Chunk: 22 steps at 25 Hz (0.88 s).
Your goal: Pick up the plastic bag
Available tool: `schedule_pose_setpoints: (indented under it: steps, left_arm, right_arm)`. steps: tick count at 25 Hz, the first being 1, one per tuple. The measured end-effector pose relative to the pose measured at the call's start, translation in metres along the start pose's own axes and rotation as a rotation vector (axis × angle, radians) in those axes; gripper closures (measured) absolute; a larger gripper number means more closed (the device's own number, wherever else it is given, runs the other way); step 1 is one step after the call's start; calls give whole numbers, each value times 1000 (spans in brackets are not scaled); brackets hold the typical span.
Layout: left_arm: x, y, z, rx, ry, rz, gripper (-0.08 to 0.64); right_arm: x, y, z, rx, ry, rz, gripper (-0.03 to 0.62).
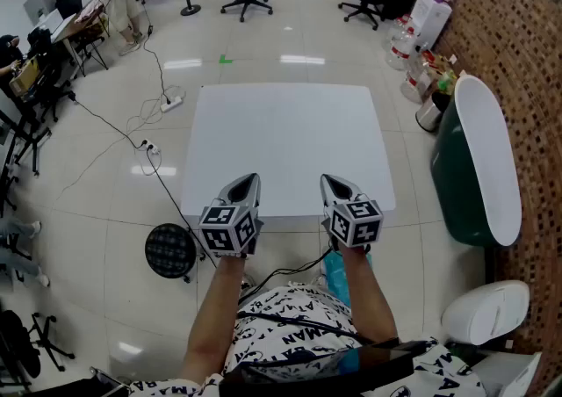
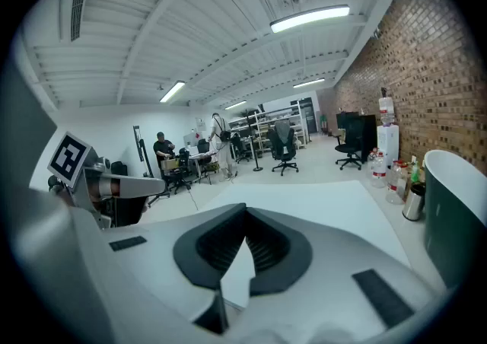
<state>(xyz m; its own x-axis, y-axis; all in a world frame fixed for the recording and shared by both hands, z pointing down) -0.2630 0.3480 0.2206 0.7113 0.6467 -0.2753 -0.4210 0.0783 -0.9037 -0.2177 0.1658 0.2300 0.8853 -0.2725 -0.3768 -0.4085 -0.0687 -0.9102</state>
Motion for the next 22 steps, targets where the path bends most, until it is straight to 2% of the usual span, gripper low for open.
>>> schedule_pose_setpoints:
  steps: [12, 14, 16, 22]
  left_arm:
    - [-2, 0, -2, -8, -14, 16, 560]
    - [-3, -1, -4, -12, -22, 27, 560]
    - [-5, -4, -8, -18, -38, 43, 560]
    - [-10, -16, -27, -45, -116, 105, 560]
  right_arm:
    - [-1, 0, 2, -21, 7, -19, 584]
    - [-1, -1, -1, -34, -12, -26, 568]
    - [2, -5, -5, -43, -49, -25, 505]
    - [14, -25, -11, -98, -119, -18, 499]
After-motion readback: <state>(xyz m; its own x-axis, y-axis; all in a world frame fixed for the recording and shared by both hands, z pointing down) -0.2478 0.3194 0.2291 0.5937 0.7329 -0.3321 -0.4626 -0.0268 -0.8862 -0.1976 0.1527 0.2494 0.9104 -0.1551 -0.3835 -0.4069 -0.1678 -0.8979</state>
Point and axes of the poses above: the fingertips, and each gripper's own axes: x backward along the fingers, z to its left, y out of its top, the point moved 2 cm from there along x, backward along the fingers, and after that the axes turned 2 degrees about y, right-handed, at the moved point
